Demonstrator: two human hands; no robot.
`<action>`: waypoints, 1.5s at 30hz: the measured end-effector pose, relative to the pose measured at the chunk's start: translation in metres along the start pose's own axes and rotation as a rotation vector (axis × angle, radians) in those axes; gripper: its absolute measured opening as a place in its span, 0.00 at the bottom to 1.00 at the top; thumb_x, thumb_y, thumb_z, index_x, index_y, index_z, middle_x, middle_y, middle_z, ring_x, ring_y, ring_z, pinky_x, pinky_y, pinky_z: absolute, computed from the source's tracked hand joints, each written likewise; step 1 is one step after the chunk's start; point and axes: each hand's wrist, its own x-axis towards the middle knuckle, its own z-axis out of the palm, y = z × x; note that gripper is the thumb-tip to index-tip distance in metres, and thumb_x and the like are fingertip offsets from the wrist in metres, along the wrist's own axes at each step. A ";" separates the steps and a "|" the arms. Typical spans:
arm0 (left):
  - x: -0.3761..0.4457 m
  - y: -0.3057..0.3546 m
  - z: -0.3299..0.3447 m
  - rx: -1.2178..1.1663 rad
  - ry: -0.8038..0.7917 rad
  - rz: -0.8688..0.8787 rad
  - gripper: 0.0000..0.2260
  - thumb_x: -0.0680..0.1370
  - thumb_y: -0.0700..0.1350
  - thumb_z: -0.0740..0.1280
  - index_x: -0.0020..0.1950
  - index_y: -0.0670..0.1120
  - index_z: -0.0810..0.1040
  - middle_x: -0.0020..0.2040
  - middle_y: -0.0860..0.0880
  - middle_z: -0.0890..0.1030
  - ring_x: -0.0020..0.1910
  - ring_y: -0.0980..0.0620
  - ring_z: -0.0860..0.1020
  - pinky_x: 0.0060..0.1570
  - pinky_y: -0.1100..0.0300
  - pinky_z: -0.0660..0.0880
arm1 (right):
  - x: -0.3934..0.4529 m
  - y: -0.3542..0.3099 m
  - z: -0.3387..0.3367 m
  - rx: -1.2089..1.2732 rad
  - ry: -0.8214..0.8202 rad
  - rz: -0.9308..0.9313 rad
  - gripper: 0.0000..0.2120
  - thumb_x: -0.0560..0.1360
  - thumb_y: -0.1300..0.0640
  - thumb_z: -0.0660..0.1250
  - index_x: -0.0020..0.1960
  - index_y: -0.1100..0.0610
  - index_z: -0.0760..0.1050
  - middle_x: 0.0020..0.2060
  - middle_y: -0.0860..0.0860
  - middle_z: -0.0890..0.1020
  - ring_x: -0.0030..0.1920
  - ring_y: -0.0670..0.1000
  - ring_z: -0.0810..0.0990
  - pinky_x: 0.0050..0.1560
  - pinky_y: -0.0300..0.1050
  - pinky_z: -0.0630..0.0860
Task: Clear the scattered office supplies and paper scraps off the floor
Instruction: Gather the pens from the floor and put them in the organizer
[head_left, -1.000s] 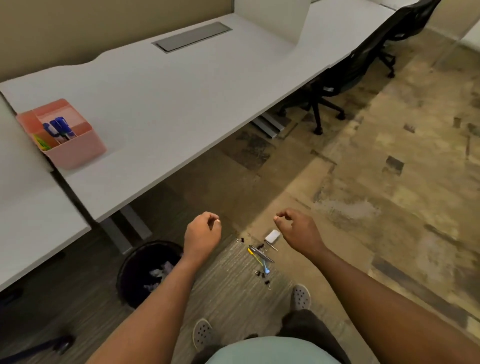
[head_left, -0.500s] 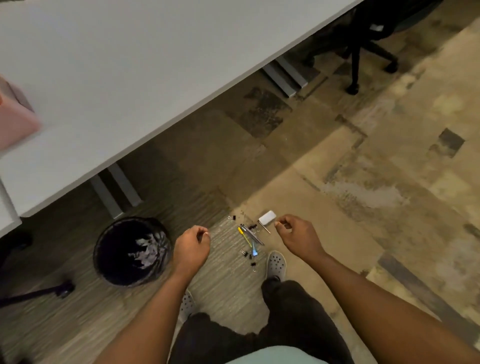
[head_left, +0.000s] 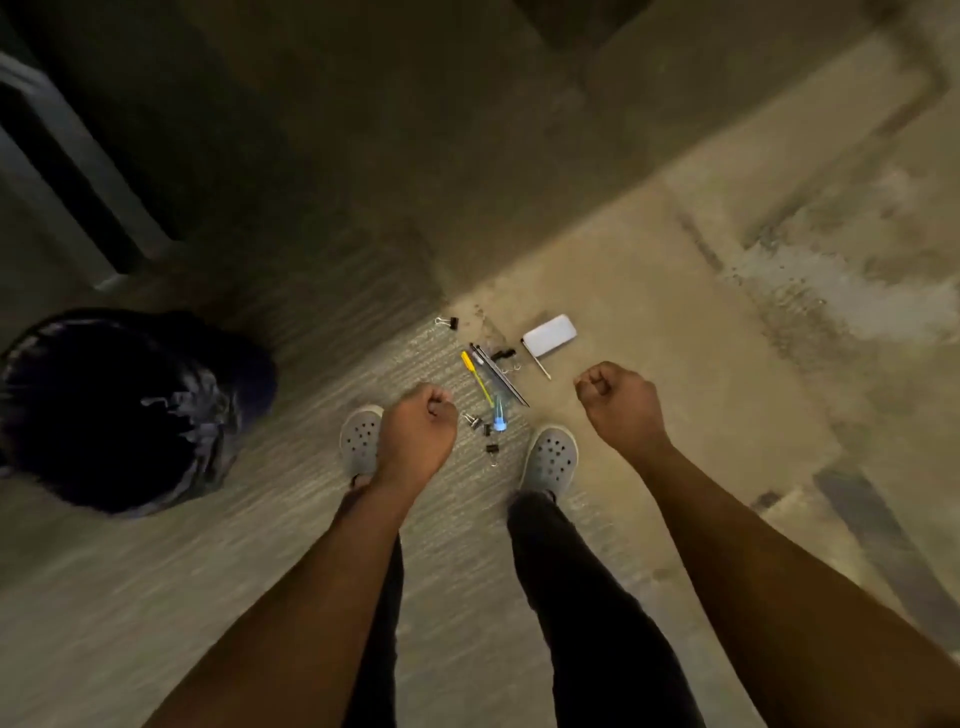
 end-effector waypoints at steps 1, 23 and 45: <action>0.021 -0.012 0.016 0.014 -0.002 -0.004 0.05 0.76 0.42 0.64 0.44 0.46 0.80 0.40 0.50 0.82 0.42 0.47 0.80 0.44 0.58 0.75 | 0.019 0.012 0.019 -0.015 -0.013 0.003 0.05 0.75 0.57 0.67 0.41 0.56 0.78 0.32 0.46 0.77 0.34 0.47 0.73 0.34 0.34 0.60; 0.244 -0.176 0.200 0.345 0.012 0.040 0.16 0.74 0.57 0.68 0.48 0.45 0.79 0.45 0.45 0.83 0.43 0.45 0.81 0.41 0.55 0.76 | 0.205 0.124 0.310 -0.549 -0.044 -0.216 0.17 0.76 0.51 0.69 0.59 0.58 0.68 0.54 0.58 0.78 0.52 0.57 0.80 0.44 0.46 0.74; 0.247 -0.162 0.236 0.053 0.015 -0.040 0.11 0.79 0.45 0.61 0.56 0.38 0.71 0.43 0.42 0.79 0.41 0.40 0.79 0.37 0.50 0.76 | 0.196 0.136 0.298 -0.636 -0.060 -0.180 0.11 0.82 0.57 0.51 0.58 0.63 0.65 0.48 0.60 0.76 0.42 0.54 0.75 0.41 0.46 0.75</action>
